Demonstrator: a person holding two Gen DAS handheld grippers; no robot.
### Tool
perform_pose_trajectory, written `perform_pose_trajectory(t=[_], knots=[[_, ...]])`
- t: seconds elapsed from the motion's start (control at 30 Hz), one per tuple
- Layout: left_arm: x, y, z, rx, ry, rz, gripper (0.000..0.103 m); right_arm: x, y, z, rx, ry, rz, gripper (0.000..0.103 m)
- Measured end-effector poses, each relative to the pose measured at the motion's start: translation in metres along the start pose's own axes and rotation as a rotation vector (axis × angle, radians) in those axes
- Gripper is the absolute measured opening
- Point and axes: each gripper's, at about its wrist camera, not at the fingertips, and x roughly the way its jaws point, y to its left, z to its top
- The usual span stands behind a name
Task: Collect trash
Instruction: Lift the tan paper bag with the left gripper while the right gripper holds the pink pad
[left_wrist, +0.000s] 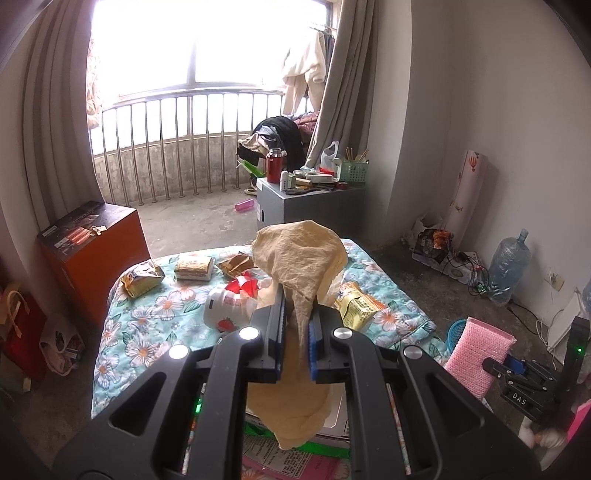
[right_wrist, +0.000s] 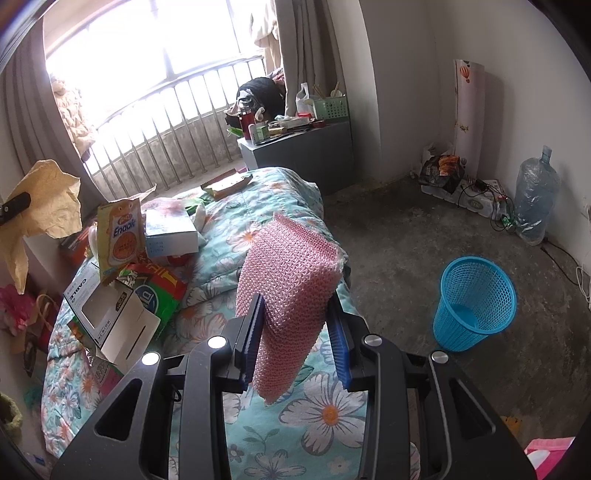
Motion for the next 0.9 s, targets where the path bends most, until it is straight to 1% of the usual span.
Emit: perform_pose_trajectory(t=[0.17, 0.23, 0.33, 0.47, 0.6, 0.67, 0.77, 0.83, 0.9], knots=[[0.032, -0.005, 0.002, 0.009, 0.023, 0.053, 0.008, 0.008, -0.01, -0.002, 0.024, 0.018, -0.004, 0.034], [0.045, -0.007, 0.003, -0.001, 0.041, 0.072, 0.008, 0.01, -0.015, -0.003, 0.032, 0.022, -0.007, 0.034], [0.052, -0.005, 0.005, -0.036, 0.052, 0.052, 0.008, 0.012, -0.022, -0.003, 0.044, 0.023, -0.014, 0.033], [0.044, -0.018, 0.011, -0.016, 0.021, 0.031, 0.008, 0.013, -0.035, -0.001, 0.077, 0.016, -0.013, 0.034], [0.032, -0.041, 0.028, 0.051, -0.041, 0.035, 0.008, 0.015, -0.05, 0.001, 0.107, 0.007, -0.013, 0.034], [0.035, -0.049, 0.036, 0.071, -0.041, 0.038, 0.008, 0.015, -0.059, 0.0, 0.122, 0.006, -0.011, 0.033], [0.048, -0.055, 0.046, 0.097, -0.014, 0.058, 0.008, 0.013, -0.07, -0.003, 0.142, 0.005, -0.012, 0.034], [0.063, -0.052, 0.053, 0.088, 0.029, 0.058, 0.008, 0.012, -0.079, -0.006, 0.157, 0.006, -0.017, 0.034], [0.083, -0.043, 0.061, 0.045, 0.097, 0.019, 0.008, 0.013, -0.086, -0.008, 0.174, 0.01, -0.021, 0.034]])
